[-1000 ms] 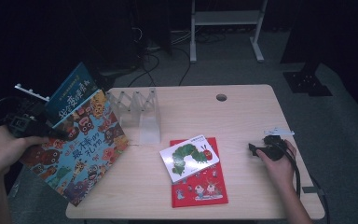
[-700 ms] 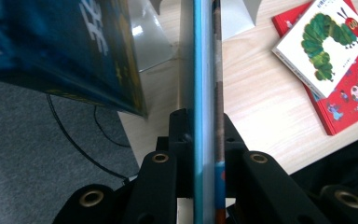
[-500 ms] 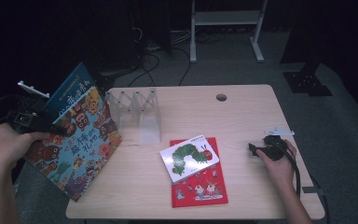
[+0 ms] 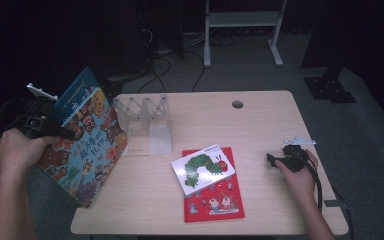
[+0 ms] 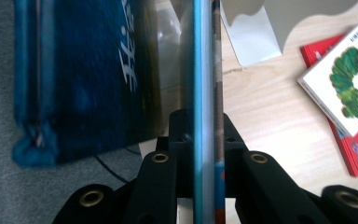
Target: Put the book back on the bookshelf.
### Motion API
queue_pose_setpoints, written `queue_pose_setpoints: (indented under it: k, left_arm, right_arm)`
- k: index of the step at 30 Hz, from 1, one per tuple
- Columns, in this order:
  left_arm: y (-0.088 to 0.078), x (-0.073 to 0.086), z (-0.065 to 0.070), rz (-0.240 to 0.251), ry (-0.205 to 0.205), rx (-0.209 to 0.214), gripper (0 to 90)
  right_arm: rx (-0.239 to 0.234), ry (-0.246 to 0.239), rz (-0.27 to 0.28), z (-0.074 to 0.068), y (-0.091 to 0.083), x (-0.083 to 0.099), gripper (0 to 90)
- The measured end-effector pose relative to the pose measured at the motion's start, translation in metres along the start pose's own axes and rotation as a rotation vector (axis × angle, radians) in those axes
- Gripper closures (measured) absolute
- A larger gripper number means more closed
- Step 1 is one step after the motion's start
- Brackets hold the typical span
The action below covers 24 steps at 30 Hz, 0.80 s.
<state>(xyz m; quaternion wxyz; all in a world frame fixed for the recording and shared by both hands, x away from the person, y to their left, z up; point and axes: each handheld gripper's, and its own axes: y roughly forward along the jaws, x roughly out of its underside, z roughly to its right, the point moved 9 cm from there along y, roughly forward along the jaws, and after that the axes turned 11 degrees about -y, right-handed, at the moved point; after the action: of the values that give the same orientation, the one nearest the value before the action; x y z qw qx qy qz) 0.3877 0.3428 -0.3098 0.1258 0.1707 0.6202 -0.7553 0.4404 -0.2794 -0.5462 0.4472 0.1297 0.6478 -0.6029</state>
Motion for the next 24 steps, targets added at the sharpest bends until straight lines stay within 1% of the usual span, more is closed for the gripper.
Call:
queue_pose_setpoints:
  k: [3,9,12,15,22,24]
  left_arm:
    - [0.003,-0.004,0.003,0.006,-0.004,-0.013,81.0]
    - [0.009,-0.011,0.008,0.009,-0.013,-0.019,81.1]
    - [0.013,-0.018,0.009,0.013,-0.025,-0.027,81.0]
    - [0.015,-0.021,0.009,0.015,-0.027,-0.031,81.0]
    - [0.022,-0.032,0.011,0.029,-0.049,-0.044,81.0]
    - [0.024,-0.035,0.011,0.032,-0.060,-0.046,81.0]
  right_arm:
    - [0.000,0.000,0.000,0.000,0.000,0.000,21.5]
    - [0.000,0.000,0.000,0.000,0.000,0.000,21.5]
    - [0.000,0.000,0.000,0.000,0.000,0.000,21.5]
    - [0.000,0.000,0.000,0.000,0.000,0.000,21.5]
    - [-0.001,0.000,0.000,0.000,0.000,0.000,21.5]
    - [-0.001,0.000,0.000,0.000,0.000,0.000,21.5]
